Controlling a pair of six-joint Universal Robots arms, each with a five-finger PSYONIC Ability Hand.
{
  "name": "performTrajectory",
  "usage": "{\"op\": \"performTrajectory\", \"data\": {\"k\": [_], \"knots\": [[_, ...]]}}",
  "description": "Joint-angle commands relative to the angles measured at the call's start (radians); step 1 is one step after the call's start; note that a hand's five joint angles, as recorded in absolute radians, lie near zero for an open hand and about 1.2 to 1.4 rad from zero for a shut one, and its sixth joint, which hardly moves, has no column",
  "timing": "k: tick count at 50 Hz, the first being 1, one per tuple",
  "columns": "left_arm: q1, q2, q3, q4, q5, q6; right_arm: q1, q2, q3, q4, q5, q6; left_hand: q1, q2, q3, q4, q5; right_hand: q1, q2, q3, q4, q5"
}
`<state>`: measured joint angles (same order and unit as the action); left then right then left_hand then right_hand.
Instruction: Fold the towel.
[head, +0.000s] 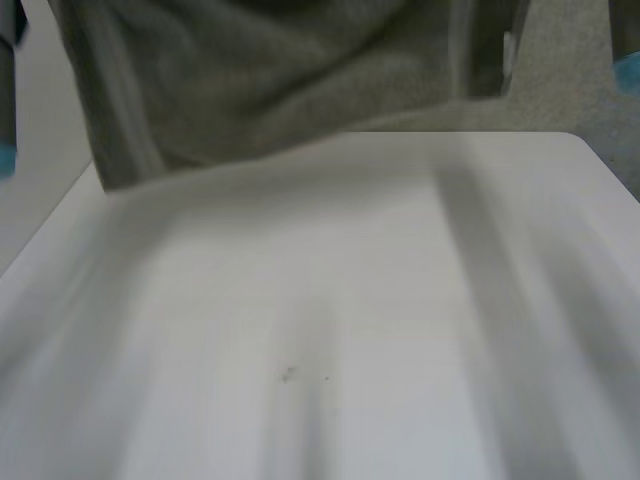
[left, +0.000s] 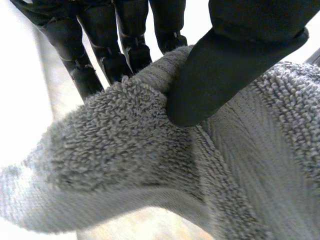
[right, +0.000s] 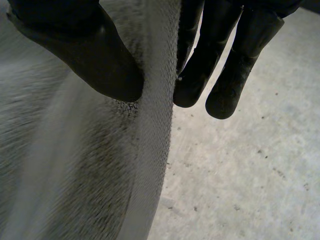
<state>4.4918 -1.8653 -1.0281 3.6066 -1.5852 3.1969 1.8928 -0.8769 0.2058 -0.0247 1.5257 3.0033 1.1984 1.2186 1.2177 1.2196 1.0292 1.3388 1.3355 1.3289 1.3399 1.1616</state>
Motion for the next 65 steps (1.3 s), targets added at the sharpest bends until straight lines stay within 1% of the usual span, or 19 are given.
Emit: {"op": "performTrajectory", "data": {"k": [1,4,5,6,8,10,14,19,23,33,34,35,36,37,41,45,54,62,65], "knots": [[-0.003,-0.063,0.056,-0.086,-0.088,-0.017,-0.003,-0.016,0.220,0.185,-0.085,-0.069,0.198,0.178,0.179,0.177,0.193,0.057,0.061,0.067,0.056,0.060],[-0.003,-0.058,-0.021,-0.086,-0.079,-0.025,-0.006,-0.019,0.366,0.230,-0.162,-0.102,0.198,0.178,0.179,0.177,0.193,0.057,0.061,0.067,0.056,0.060],[-0.005,-0.054,-0.132,-0.075,-0.069,-0.026,-0.007,-0.020,0.445,0.224,-0.206,-0.116,0.198,0.178,0.179,0.177,0.193,0.057,0.061,0.067,0.056,0.060],[-0.005,-0.054,-0.133,-0.075,-0.068,-0.026,-0.008,-0.020,0.446,0.224,-0.206,-0.116,0.198,0.178,0.179,0.177,0.193,0.057,0.061,0.067,0.056,0.060],[-0.003,-0.054,-0.310,-0.049,-0.030,-0.023,-0.011,-0.020,0.521,0.212,-0.243,-0.135,0.198,0.178,0.179,0.177,0.193,0.057,0.061,0.067,0.056,0.060],[-0.005,-0.058,-0.390,-0.030,-0.006,-0.023,-0.023,-0.017,0.666,0.178,-0.281,-0.187,0.198,0.178,0.179,0.177,0.193,0.057,0.061,0.067,0.056,0.060],[-0.003,-0.071,-0.600,0.030,0.062,-0.012,-0.026,-0.014,0.807,0.151,-0.288,-0.256,0.198,0.178,0.179,0.177,0.193,0.057,0.061,0.067,0.056,0.060],[0.001,-0.080,-0.751,0.037,0.102,0.007,-0.027,-0.020,0.974,0.143,-0.282,-0.353,0.198,0.178,0.179,0.177,0.193,0.057,0.061,0.067,0.056,0.060],[0.012,-0.052,-0.831,0.017,0.106,0.043,-0.064,-0.083,1.084,0.141,-0.272,-0.369,0.198,0.178,0.179,0.177,0.193,0.057,0.061,0.067,0.056,0.060],[0.001,0.135,-1.035,-0.091,0.106,0.214,-0.153,-0.269,1.279,0.140,-0.271,-0.377,0.192,0.172,0.173,0.171,0.187,0.057,0.061,0.067,0.056,0.060],[-0.002,0.164,-1.052,-0.109,0.106,0.233,-0.167,-0.287,1.308,0.135,-0.269,-0.382,-0.133,-0.153,-0.152,-0.154,-0.138,0.057,0.061,0.067,0.056,0.060],[-0.002,0.164,-1.052,-0.109,0.106,0.233,-0.167,-0.287,1.308,0.135,-0.269,-0.382,-0.136,-0.157,-0.156,-0.158,-0.142,0.057,0.061,0.067,0.056,0.060],[-0.003,0.191,-1.058,-0.130,0.106,0.251,-0.182,-0.307,1.343,0.123,-0.271,-0.386,-0.558,-0.578,-0.577,-0.579,-0.563,0.057,0.061,0.067,0.056,0.060],[-0.003,0.217,-1.057,-0.155,0.108,0.271,-0.188,-0.313,1.360,0.112,-0.269,-0.391,-0.800,-0.821,-0.820,-0.822,-0.806,0.057,0.061,0.067,0.056,0.060],[0.001,0.260,-1.032,-0.201,0.108,0.299,-0.207,-0.321,1.389,0.071,-0.268,-0.412,-0.926,-0.946,-0.945,-0.947,-0.931,0.057,0.061,0.067,0.056,0.060],[0.009,0.288,-0.974,-0.229,0.105,0.299,-0.239,-0.320,1.416,0.017,-0.260,-0.437,-0.941,-0.961,-0.960,-0.962,-0.946,0.057,0.061,0.067,0.056,0.060],[0.017,0.275,-0.926,-0.226,0.106,0.297,-0.262,-0.315,1.429,0.014,-0.259,-0.438,-0.923,-0.943,-0.943,-0.944,-0.929,0.057,0.061,0.067,0.056,0.060],[0.014,0.186,-0.920,-0.249,0.103,0.296,-0.261,-0.310,1.434,0.014,-0.260,-0.438,-0.917,-0.938,-0.937,-0.939,-0.923,0.057,0.061,0.067,0.056,0.060],[0.004,0.182,-0.929,-0.302,0.103,0.294,-0.259,-0.307,1.439,0.012,-0.260,-0.440,-0.909,-0.929,-0.928,-0.930,-0.914,0.057,0.061,0.067,0.056,0.060]]}}
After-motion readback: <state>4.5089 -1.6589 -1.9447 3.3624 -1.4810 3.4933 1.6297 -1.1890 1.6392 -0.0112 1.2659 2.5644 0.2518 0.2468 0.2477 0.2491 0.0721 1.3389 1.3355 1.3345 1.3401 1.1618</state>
